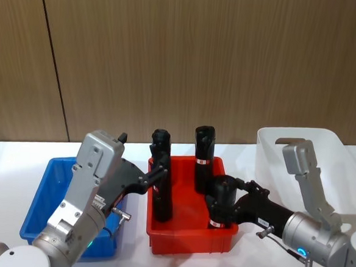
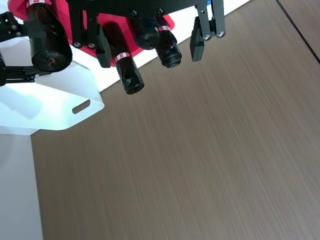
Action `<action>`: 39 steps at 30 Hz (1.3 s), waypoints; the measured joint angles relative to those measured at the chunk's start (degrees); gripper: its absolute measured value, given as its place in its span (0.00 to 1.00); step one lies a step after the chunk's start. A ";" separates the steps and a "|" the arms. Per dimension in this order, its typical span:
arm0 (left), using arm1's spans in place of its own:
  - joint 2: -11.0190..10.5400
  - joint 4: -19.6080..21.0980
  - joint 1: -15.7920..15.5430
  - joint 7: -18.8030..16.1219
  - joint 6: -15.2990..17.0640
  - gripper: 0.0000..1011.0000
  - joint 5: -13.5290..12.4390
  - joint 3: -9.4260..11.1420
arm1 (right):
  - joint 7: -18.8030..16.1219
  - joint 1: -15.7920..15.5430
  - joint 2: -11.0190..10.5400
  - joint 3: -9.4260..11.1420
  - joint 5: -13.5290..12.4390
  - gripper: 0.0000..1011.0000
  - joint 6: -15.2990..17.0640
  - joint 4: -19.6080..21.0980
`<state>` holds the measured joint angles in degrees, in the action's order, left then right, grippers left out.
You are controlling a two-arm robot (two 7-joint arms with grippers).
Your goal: Pick the cotton swabs from the blue box and place them into the white box.
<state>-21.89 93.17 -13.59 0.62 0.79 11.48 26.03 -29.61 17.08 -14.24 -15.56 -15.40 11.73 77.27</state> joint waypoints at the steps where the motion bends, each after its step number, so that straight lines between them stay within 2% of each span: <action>1: 0.00 0.00 0.00 0.00 0.00 0.99 0.00 0.00 | -0.01 0.20 0.10 -0.07 0.09 0.99 0.00 -0.33; 3: 0.00 0.00 0.00 0.00 0.00 0.99 0.00 0.00 | -0.01 0.63 0.34 -0.21 0.39 0.99 0.00 -1.01; 8: 0.00 0.00 0.00 0.00 0.00 0.99 0.00 0.00 | 0.04 1.50 0.78 -0.50 0.88 0.88 0.00 -2.35; 12: 0.00 0.00 0.00 0.00 0.00 0.99 0.00 0.00 | 0.20 1.97 1.00 -0.63 1.08 0.76 -0.02 -2.99; 13: 0.00 0.00 0.00 0.00 0.00 0.99 0.00 0.00 | 0.25 2.09 1.07 -0.67 1.17 0.70 -0.04 -3.17; 14: 0.00 0.00 0.00 0.00 0.00 0.99 0.00 0.00 | 0.27 2.15 1.09 -0.69 1.20 0.70 -0.03 -3.23; 16: 0.00 0.00 0.00 0.00 0.00 0.99 0.00 0.00 | 0.34 2.27 1.13 -0.74 1.24 0.62 -0.04 -3.35; 19: 0.00 0.00 0.00 0.00 0.00 0.99 0.00 0.00 | 0.46 2.36 1.16 -0.78 1.24 0.57 -0.04 -3.36; 28: 0.00 0.00 0.00 0.00 0.00 0.99 0.00 0.00 | 1.04 2.24 0.87 -0.66 0.73 0.55 0.00 -1.73; 39: 0.00 0.00 0.00 0.00 0.00 0.99 0.00 0.00 | 3.01 1.97 -0.35 0.73 -1.03 0.55 -0.04 3.66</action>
<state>-21.89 93.17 -13.59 0.62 0.79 11.48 26.03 -26.60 19.04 -14.59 -14.83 -16.42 11.69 80.93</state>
